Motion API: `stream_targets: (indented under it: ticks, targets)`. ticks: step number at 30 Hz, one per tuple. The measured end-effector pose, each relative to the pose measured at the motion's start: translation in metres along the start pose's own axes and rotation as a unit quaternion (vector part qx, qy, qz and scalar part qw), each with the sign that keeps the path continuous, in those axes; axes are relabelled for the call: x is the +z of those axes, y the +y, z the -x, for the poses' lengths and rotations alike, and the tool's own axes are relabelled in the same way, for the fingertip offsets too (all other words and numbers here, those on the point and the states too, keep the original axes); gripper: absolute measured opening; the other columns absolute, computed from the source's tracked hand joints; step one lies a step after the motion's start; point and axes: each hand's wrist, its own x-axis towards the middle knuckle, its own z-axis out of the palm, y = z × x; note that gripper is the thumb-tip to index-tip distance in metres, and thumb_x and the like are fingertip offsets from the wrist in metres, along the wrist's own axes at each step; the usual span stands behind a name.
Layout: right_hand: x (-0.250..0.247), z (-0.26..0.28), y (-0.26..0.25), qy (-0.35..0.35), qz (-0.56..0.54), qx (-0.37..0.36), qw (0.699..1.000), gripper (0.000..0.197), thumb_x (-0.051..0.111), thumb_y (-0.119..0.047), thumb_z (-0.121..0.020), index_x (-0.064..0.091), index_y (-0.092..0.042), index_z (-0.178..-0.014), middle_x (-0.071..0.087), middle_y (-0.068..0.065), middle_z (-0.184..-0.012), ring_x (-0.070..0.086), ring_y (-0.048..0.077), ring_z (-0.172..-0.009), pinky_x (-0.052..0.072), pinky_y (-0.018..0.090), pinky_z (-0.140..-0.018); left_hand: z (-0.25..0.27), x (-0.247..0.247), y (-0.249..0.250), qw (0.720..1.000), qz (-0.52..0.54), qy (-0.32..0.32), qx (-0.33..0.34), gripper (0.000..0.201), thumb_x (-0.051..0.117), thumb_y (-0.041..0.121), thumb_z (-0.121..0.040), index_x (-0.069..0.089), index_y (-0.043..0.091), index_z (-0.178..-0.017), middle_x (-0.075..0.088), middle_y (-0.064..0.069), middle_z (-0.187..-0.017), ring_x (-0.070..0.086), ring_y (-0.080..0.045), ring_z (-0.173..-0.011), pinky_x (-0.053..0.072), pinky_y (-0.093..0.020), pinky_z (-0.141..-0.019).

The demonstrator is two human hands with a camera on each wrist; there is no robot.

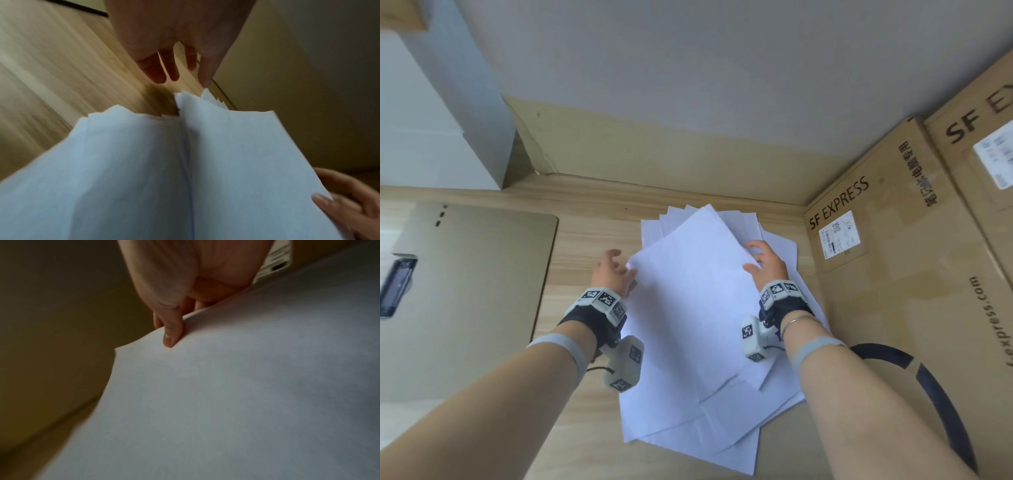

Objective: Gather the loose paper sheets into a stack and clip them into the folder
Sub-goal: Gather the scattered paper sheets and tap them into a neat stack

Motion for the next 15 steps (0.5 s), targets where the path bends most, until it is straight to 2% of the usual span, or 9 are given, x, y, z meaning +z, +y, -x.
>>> stream_targets:
  ticks: [2,4,5,6,8,10,11,13,15]
  targets:
    - [-0.01,0.002,0.004,0.015,-0.092,0.005,0.996,0.04,0.055,0.005,-0.086,0.055,-0.015,-0.121,0.061,0.013,-0.111,0.059,0.026,-0.102,0.051,0.037,-0.09,0.002,0.005,0.005,0.996,0.085,-0.016,-0.01,0.069,0.061,0.004,-0.086,0.027,0.016,-0.146,0.04,-0.012,-0.133,0.053,-0.031,-0.108,0.053,-0.028,-0.077]
    - [-0.014,0.005,0.007,0.018,-0.149,0.012,0.989,0.038,0.053,0.007,-0.086,0.055,-0.008,-0.122,0.063,0.017,-0.115,0.06,0.024,-0.101,0.053,0.028,-0.083,0.006,0.011,0.01,0.99,0.121,-0.065,-0.028,0.084,0.064,0.007,-0.084,0.014,0.023,-0.15,0.042,-0.016,-0.133,0.051,-0.034,-0.12,0.046,-0.044,-0.099]
    - [-0.013,0.008,0.008,0.016,-0.168,0.016,0.985,0.038,0.053,0.007,-0.086,0.055,-0.006,-0.122,0.063,0.017,-0.116,0.06,0.023,-0.099,0.053,0.022,-0.078,0.008,0.014,0.01,0.987,0.126,-0.092,-0.034,0.085,0.066,0.01,-0.084,0.014,0.026,-0.149,0.047,-0.017,-0.129,0.052,-0.034,-0.12,0.043,-0.046,-0.104]
    - [-0.009,0.01,0.009,0.014,-0.19,0.021,0.982,0.038,0.053,0.007,-0.086,0.054,-0.006,-0.122,0.063,0.018,-0.118,0.061,0.024,-0.099,0.054,0.022,-0.077,0.009,0.017,0.01,0.983,0.138,-0.115,-0.041,0.08,0.066,0.012,-0.083,0.019,0.028,-0.146,0.053,-0.019,-0.125,0.055,-0.035,-0.116,0.042,-0.047,-0.104]
    - [-0.001,0.016,0.011,0.01,-0.229,0.039,0.972,0.04,0.053,0.007,-0.086,0.051,-0.005,-0.124,0.061,0.017,-0.122,0.06,0.026,-0.103,0.052,0.032,-0.082,0.011,0.021,0.011,0.972,0.171,-0.15,-0.062,0.072,0.074,0.017,-0.075,0.036,0.018,-0.136,0.058,-0.021,-0.122,0.059,-0.038,-0.109,0.045,-0.05,-0.101]
    - [0.011,0.024,0.011,0.0,-0.265,0.066,0.962,0.045,0.05,0.01,-0.087,0.046,-0.005,-0.128,0.06,0.014,-0.116,0.058,0.024,-0.101,0.051,0.03,-0.078,0.008,0.023,0.01,0.972,0.179,-0.135,-0.065,0.08,0.082,0.023,-0.056,0.048,0.01,-0.127,0.061,-0.022,-0.124,0.061,-0.04,-0.11,0.045,-0.057,-0.098]
    - [0.017,0.027,0.011,-0.008,-0.281,0.077,0.957,0.048,0.048,0.013,-0.087,0.042,-0.005,-0.131,0.059,0.014,-0.114,0.057,0.023,-0.101,0.05,0.031,-0.078,0.007,0.022,0.01,0.973,0.189,-0.119,-0.065,0.08,0.083,0.023,-0.051,0.05,0.012,-0.124,0.062,-0.02,-0.123,0.062,-0.039,-0.109,0.046,-0.057,-0.097]
    - [0.03,0.033,0.012,-0.034,-0.305,0.09,0.947,0.056,0.044,0.019,-0.084,0.036,-0.007,-0.134,0.056,0.013,-0.116,0.056,0.025,-0.104,0.049,0.043,-0.088,0.006,0.018,0.008,0.968,0.213,-0.101,-0.085,0.071,0.08,0.018,-0.053,0.052,0.018,-0.118,0.064,-0.017,-0.119,0.063,-0.038,-0.107,0.047,-0.057,-0.096]
    - [0.038,0.035,0.014,-0.07,-0.296,0.09,0.949,0.062,0.043,0.023,-0.081,0.034,-0.006,-0.135,0.054,0.01,-0.114,0.054,0.024,-0.105,0.046,0.045,-0.093,0.008,0.013,0.009,0.973,0.181,-0.097,-0.105,0.052,0.077,0.01,-0.06,0.058,0.014,-0.108,0.065,-0.02,-0.115,0.062,-0.041,-0.109,0.047,-0.056,-0.097]
